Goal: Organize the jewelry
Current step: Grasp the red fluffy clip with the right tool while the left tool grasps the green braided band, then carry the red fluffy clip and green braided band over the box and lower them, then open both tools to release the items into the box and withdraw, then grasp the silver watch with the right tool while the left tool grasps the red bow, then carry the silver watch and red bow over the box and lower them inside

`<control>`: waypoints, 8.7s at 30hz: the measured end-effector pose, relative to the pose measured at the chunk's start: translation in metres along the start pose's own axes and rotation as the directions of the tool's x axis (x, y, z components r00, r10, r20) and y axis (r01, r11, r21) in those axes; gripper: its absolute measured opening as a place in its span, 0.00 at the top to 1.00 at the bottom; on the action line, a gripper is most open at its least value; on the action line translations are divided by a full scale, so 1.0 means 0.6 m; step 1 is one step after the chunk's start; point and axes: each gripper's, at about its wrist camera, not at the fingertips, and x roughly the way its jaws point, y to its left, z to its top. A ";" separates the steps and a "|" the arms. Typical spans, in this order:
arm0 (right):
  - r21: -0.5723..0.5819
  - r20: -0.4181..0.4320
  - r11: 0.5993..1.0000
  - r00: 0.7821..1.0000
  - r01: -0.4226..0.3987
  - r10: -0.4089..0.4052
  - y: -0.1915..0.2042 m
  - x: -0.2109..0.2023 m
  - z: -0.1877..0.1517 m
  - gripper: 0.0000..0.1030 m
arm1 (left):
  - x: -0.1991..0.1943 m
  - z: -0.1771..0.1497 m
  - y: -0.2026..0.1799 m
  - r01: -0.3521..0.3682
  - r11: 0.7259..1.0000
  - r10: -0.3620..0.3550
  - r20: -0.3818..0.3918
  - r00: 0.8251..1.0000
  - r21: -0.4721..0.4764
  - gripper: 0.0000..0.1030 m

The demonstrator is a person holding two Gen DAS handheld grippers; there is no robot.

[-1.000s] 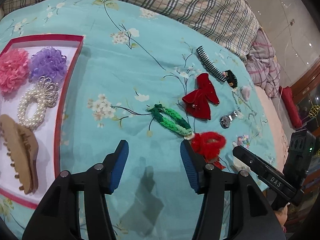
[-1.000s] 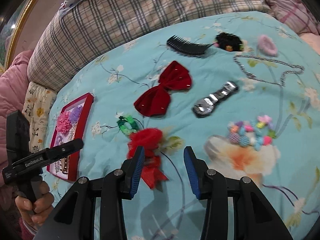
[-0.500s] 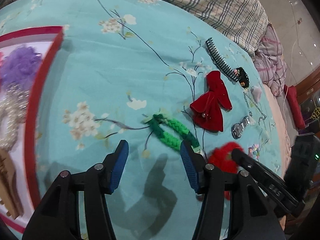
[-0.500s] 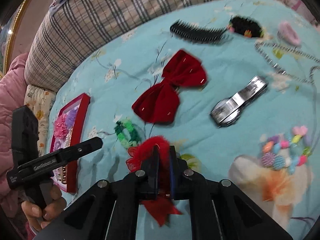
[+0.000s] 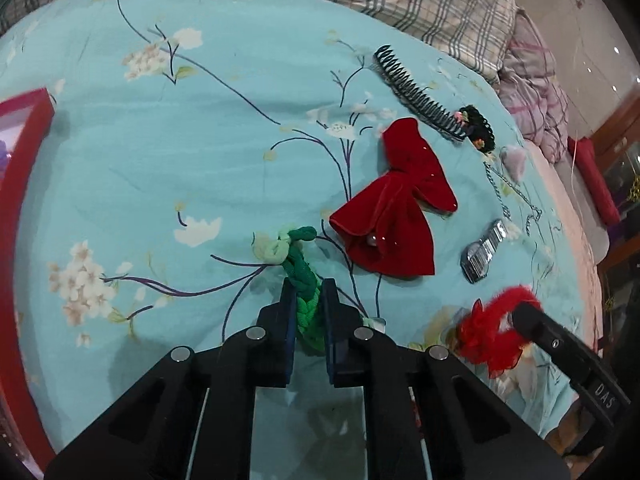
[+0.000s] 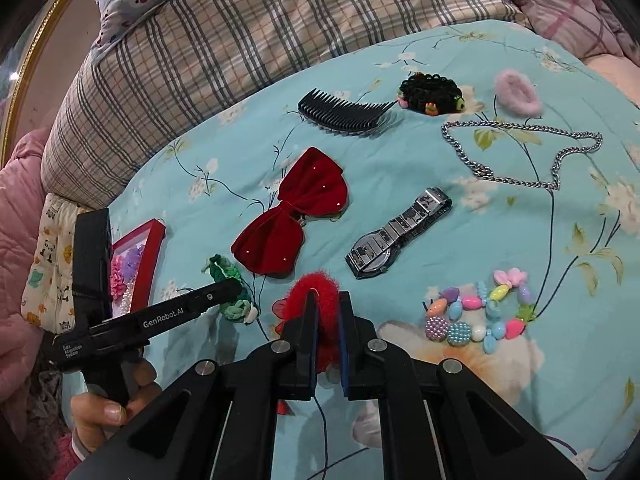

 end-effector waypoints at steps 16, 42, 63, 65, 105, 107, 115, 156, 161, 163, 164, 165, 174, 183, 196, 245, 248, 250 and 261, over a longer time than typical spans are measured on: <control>-0.077 -0.016 0.994 0.997 -0.076 0.075 0.089 -0.004 -0.011 0.93 | -0.142 -0.053 0.088 -0.011 0.995 0.021 0.101 0.995 -0.095 0.92; -0.239 -0.126 0.938 0.966 -0.252 0.227 0.320 0.049 -0.060 0.93 | -0.324 -0.152 0.274 -0.101 0.951 0.170 0.221 0.960 -0.293 0.92; -0.306 -0.198 0.905 0.949 -0.296 0.244 0.466 0.184 -0.057 0.93 | -0.313 -0.150 0.396 -0.217 0.898 0.296 0.161 0.941 -0.382 0.92; -0.312 -0.212 0.904 0.949 -0.294 0.235 0.470 0.199 -0.058 0.93 | -0.305 -0.149 0.397 -0.221 0.897 0.297 0.153 0.943 -0.382 0.92; -0.284 -0.172 0.928 0.965 -0.242 0.199 0.392 0.134 -0.061 0.67 | -0.329 -0.152 0.346 -0.292 0.894 0.364 0.171 0.916 -0.340 0.52; -0.272 -0.158 0.934 0.968 -0.231 0.194 0.372 0.120 -0.058 0.66 | -0.332 -0.149 0.335 -0.288 0.898 0.361 0.181 0.915 -0.332 0.50; -0.245 -0.103 0.960 0.988 -0.135 0.112 0.287 0.072 -0.048 0.59 | -0.327 -0.130 0.282 -0.257 0.923 0.321 0.203 0.925 -0.284 0.46; 0.019 0.019 0.993 0.993 0.113 -0.113 -0.047 -0.024 0.012 0.49 | -0.117 -0.045 -0.049 -0.073 0.992 0.067 0.063 0.996 0.100 0.36; 0.057 0.010 0.994 0.995 0.095 -0.096 -0.057 0.004 0.031 0.49 | -0.068 0.010 -0.062 -0.049 0.993 0.044 0.048 0.998 0.110 0.34; 0.069 0.007 0.994 0.997 0.081 -0.081 -0.059 0.015 0.038 0.49 | -0.043 0.030 -0.069 -0.044 0.993 0.039 0.043 0.998 0.114 0.34; 0.072 0.005 0.994 0.997 0.078 -0.079 -0.060 0.022 0.042 0.49 | -0.032 0.037 -0.071 -0.040 0.992 0.035 0.041 0.999 0.118 0.34; 0.073 0.005 0.994 0.997 0.076 -0.077 -0.060 0.028 0.044 0.49 | -0.023 0.043 -0.072 -0.042 0.992 0.038 0.036 0.999 0.120 0.34; 0.110 0.007 0.992 0.998 0.063 -0.064 -0.077 0.063 0.060 0.51 | 0.051 0.077 -0.066 -0.011 0.992 0.011 -0.004 1.000 0.129 0.51; 0.120 0.039 0.988 0.994 0.097 -0.103 -0.081 0.079 0.076 0.78 | 0.019 0.060 -0.075 0.039 0.981 -0.044 0.022 0.999 0.189 0.91; 0.061 0.059 0.996 0.996 0.059 -0.063 -0.034 0.063 0.074 0.81 | -0.094 0.041 -0.024 0.053 0.991 -0.068 0.119 0.991 0.122 0.92; -0.294 -0.055 0.926 0.972 -0.235 0.229 0.419 0.096 0.001 0.86 | -0.409 -0.118 0.333 -0.105 0.956 0.199 0.342 0.918 -0.274 0.92; -0.304 -0.067 0.920 0.969 -0.246 0.237 0.439 0.103 -0.005 0.86 | -0.411 -0.123 0.348 -0.110 0.950 0.210 0.339 0.917 -0.290 0.92; -0.311 -0.076 0.916 0.967 -0.254 0.242 0.452 0.109 -0.008 0.86 | -0.412 -0.125 0.359 -0.115 0.947 0.218 0.336 0.916 -0.301 0.92; -0.328 -0.109 0.904 0.962 -0.274 0.252 0.500 0.154 -0.016 0.86 | -0.378 -0.116 0.415 -0.128 0.924 0.244 0.298 0.923 -0.359 0.92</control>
